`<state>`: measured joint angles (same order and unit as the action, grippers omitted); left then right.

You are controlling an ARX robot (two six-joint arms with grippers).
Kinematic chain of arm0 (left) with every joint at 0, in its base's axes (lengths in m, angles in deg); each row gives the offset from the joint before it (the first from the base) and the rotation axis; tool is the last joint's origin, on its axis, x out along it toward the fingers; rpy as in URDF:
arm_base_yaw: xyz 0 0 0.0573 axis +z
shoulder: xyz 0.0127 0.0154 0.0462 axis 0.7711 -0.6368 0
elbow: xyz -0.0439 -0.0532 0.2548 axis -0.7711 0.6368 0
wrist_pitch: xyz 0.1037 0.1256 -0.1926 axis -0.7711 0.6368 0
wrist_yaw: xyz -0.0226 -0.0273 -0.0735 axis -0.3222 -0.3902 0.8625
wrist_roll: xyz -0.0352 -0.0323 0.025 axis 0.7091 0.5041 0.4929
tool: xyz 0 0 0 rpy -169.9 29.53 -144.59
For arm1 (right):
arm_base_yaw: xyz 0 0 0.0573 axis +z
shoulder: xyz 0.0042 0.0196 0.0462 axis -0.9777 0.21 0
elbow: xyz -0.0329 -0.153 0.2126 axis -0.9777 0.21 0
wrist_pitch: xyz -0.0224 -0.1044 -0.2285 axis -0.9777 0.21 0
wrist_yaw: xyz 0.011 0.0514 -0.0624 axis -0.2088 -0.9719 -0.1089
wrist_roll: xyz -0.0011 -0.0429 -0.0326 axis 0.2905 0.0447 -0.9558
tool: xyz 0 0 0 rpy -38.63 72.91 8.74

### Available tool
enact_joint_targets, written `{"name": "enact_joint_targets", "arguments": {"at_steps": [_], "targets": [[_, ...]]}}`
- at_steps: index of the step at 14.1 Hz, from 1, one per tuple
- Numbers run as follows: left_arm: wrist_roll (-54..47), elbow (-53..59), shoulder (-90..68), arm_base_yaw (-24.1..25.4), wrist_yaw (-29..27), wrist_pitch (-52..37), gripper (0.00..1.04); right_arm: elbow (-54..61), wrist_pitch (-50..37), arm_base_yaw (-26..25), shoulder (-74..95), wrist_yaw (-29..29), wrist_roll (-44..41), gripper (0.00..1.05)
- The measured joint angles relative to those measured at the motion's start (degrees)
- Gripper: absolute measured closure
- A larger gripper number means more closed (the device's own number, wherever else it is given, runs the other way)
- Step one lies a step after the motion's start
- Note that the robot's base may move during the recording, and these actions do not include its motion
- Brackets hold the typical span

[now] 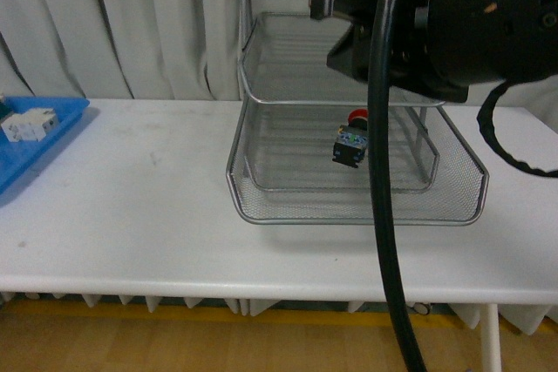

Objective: Place button on rack with both arms

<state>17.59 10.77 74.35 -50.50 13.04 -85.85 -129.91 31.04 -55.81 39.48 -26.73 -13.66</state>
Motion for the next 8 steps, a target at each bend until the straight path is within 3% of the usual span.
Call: {"name": "enact_joint_targets", "arguments": {"at_steps": [6, 8], "targets": [[0.0, 0.0, 0.0, 0.0, 0.0, 0.0, 0.07, 2.9, 1.6, 0.9, 1.8, -2.0, -2.5, 1.03], [0.0, 0.0, 0.0, 0.0, 0.0, 0.0, 0.07, 6.4, 3.1, 3.1, 5.6, -4.5, -4.8, 1.03]]}}
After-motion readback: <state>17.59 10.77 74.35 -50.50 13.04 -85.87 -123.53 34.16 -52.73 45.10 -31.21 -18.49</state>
